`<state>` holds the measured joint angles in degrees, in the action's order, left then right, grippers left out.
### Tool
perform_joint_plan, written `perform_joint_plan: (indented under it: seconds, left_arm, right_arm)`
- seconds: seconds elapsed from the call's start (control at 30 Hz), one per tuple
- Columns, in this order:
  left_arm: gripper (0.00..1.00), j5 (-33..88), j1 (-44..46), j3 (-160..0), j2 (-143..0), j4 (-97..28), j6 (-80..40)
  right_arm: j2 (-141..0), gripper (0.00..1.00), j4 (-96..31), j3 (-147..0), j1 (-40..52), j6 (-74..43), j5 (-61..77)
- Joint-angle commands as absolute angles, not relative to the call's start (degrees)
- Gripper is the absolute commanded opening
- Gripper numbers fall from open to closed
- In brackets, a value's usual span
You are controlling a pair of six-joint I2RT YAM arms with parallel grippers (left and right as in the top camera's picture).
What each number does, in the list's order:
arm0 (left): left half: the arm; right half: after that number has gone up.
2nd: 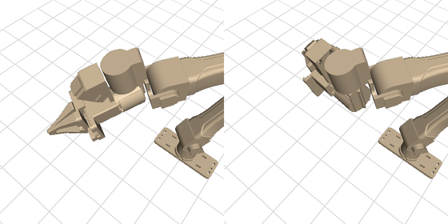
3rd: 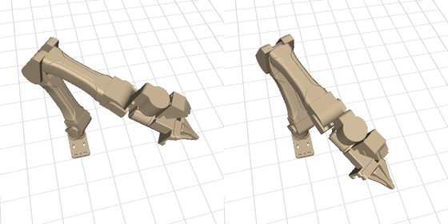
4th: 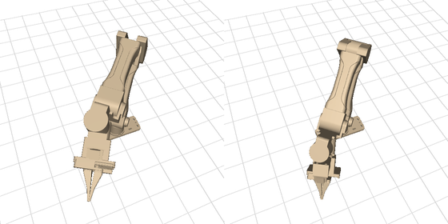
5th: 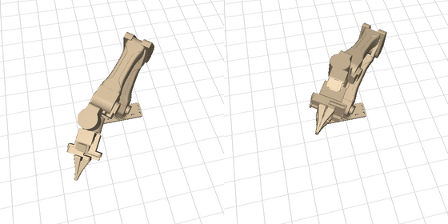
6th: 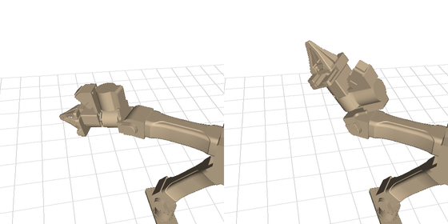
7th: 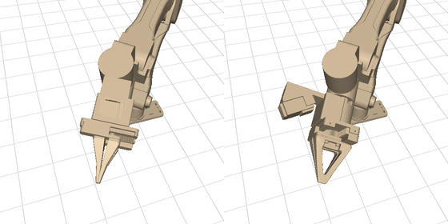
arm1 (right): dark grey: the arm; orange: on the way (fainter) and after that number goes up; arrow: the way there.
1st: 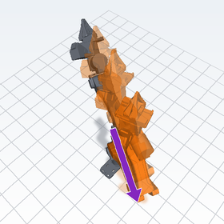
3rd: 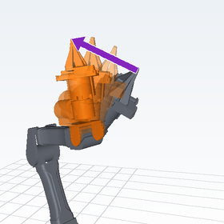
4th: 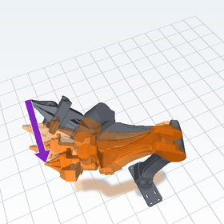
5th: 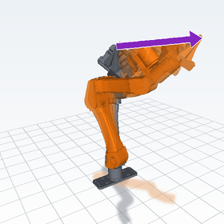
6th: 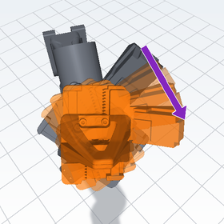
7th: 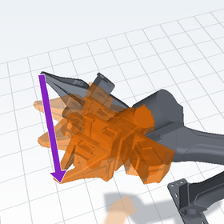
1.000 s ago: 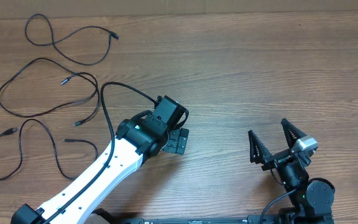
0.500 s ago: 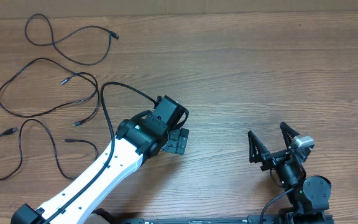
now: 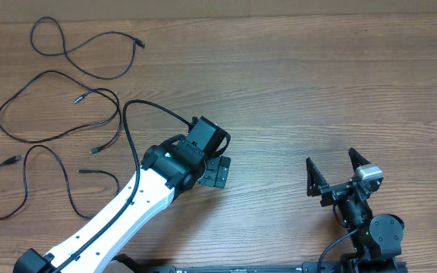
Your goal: Untangle cables
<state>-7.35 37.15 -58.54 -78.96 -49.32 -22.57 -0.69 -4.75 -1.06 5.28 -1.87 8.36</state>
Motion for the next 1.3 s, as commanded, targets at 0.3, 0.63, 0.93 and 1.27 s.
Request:
perform_joint_plan:
  seconds: [0.3, 0.63, 0.93, 1.27]
  left_arm:
    - [1.0, -8.05, 37.5, -59.57, -78.35, -49.23, -23.79]
    - [1.0, -8.05, 37.5, -59.57, -78.35, -49.23, -23.79]
    - [1.0, -8.05, 37.5, -59.57, -78.35, -49.23, -23.79]
    - [1.0, -8.05, 37.5, -59.57, -78.35, -49.23, -23.79]
  right_arm:
    - [-0.16, 1.0, -4.69, -0.51, 0.69, 1.78, 6.79]
    - [-0.16, 1.0, -4.4, -0.49, 0.67, 1.8, 6.04]
    - [-0.16, 1.0, -4.4, -0.49, 0.67, 1.8, 6.04]
    - [-0.19, 1.0, -4.4, -0.49, 0.67, 1.8, 6.04]
